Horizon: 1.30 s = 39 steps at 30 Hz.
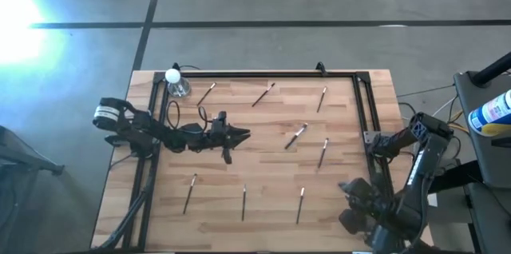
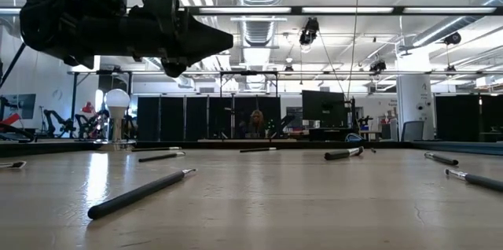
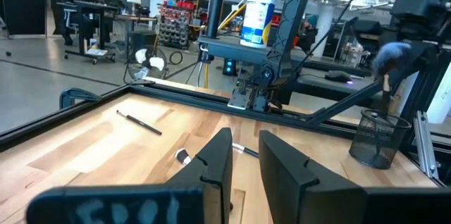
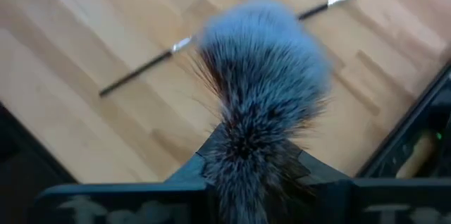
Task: Pick & Place Makeup Brushes
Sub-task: Put the black highlighter brush into the makeup holder
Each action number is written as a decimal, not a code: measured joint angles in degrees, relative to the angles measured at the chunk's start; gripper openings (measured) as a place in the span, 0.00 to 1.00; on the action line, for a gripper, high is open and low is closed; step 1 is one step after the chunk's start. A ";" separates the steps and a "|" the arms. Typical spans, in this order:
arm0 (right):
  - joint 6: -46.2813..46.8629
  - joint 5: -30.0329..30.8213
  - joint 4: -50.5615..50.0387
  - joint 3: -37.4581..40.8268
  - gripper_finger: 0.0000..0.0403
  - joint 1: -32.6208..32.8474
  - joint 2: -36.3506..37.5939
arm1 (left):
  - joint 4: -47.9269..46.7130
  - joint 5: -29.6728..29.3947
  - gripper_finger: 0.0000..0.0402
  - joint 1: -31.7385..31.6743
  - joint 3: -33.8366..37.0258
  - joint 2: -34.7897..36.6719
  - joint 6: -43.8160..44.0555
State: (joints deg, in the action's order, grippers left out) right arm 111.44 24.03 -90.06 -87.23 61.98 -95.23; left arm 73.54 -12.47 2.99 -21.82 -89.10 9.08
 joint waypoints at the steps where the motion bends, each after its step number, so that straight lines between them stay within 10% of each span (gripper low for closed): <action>1: 0.27 -0.10 -0.01 -0.54 0.10 0.53 -0.66 | 0.00 0.02 0.16 0.02 0.00 0.00 -0.01; 39: 1.94 -8.65 9.52 5.14 0.13 6.43 -8.91 | -0.30 0.00 0.16 -0.27 0.11 -0.13 -0.15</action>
State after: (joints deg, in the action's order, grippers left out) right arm 113.39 15.37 -80.54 -82.08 68.40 -104.14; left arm 73.23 -12.47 2.72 -21.71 -89.23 8.93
